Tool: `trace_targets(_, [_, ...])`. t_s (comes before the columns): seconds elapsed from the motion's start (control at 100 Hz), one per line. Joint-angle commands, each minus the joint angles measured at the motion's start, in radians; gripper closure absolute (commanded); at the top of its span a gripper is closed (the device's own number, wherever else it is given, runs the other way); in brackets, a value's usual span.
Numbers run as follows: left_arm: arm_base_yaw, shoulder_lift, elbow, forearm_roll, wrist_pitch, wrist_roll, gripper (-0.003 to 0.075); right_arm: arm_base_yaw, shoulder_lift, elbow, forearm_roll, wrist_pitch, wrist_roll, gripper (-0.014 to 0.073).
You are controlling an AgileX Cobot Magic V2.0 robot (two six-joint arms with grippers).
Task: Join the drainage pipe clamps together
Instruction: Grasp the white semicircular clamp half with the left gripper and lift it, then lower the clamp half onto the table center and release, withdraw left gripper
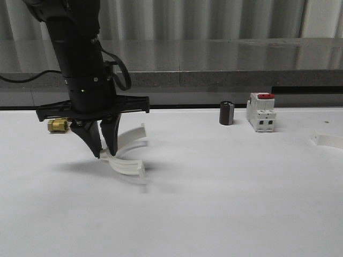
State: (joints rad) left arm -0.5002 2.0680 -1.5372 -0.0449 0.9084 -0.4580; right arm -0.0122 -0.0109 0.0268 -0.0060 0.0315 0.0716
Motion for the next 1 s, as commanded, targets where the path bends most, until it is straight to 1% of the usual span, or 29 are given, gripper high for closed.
trace_targets(0.0, [-0.007, -0.055, -0.03, -0.014, -0.016, -0.01, 0.0504, -0.004, -0.02, -0.015, 0.0, -0.084, -0.007, 0.0662])
trace_targets(0.02, [-0.007, -0.055, -0.03, -0.015, -0.016, -0.01, 0.0482, -0.004, -0.02, -0.015, 0.0, -0.084, -0.007, 0.0662])
trace_targets(0.1, [-0.007, -0.055, -0.031, -0.02, -0.021, -0.01, 0.0349, -0.004, -0.02, -0.015, 0.0, -0.084, -0.007, 0.0662])
trace_targets(0.14, [-0.007, -0.055, -0.033, -0.02, -0.022, -0.01, 0.0302, -0.004, -0.02, -0.015, 0.0, -0.084, -0.007, 0.0662])
trace_targets(0.18, [-0.007, -0.055, -0.034, -0.02, -0.022, -0.01, 0.0286, -0.004, -0.02, -0.015, 0.0, -0.084, -0.007, 0.0662])
trace_targets(0.23, [-0.007, -0.055, -0.038, -0.02, -0.024, -0.01, 0.0293, -0.004, -0.02, -0.015, 0.0, -0.084, -0.007, 0.0662])
trace_targets(0.3, [-0.007, -0.065, -0.047, -0.016, -0.03, -0.006, 0.0313, -0.004, -0.02, -0.015, 0.0, -0.084, -0.007, 0.0662])
trace_targets(0.37, [-0.009, -0.086, -0.047, 0.003, -0.032, -0.002, 0.0349, -0.004, -0.02, -0.015, 0.0, -0.084, -0.007, 0.0662])
trace_targets(0.44, [-0.009, -0.116, -0.047, 0.029, -0.015, 0.0, 0.0418, -0.004, -0.02, -0.015, 0.0, -0.084, -0.007, 0.0662])
trace_targets(0.51, [-0.009, -0.151, -0.047, 0.074, 0.014, 0.0, 0.0523, -0.004, -0.02, -0.015, 0.0, -0.084, -0.007, 0.0662])
trace_targets(0.61, [-0.004, -0.209, -0.043, 0.127, 0.037, 0.002, 0.0714, -0.004, -0.02, -0.015, 0.0, -0.084, -0.007, 0.0662])
trace_targets(0.63, [-0.002, -0.224, -0.041, 0.141, 0.037, 0.002, 0.0741, -0.004, -0.02, -0.015, 0.0, -0.084, -0.007, 0.0662])
trace_targets(0.7, [0.01, -0.272, -0.029, 0.173, 0.037, 0.013, 0.0739, -0.004, -0.02, -0.015, 0.0, -0.084, -0.007, 0.0662])
trace_targets(0.76, [0.028, -0.312, -0.013, 0.174, 0.04, 0.057, 0.0739, -0.004, -0.02, -0.015, 0.0, -0.084, -0.007, 0.0662])
trace_targets(0.84, [0.057, -0.376, 0.019, 0.174, 0.037, 0.075, 0.0739, -0.004, -0.02, -0.015, 0.0, -0.084, -0.007, 0.0662])
trace_targets(0.99, [0.134, -0.506, 0.129, 0.149, 0.018, 0.108, 0.0739, -0.004, -0.02, -0.015, 0.0, -0.084, -0.007, 0.0662])
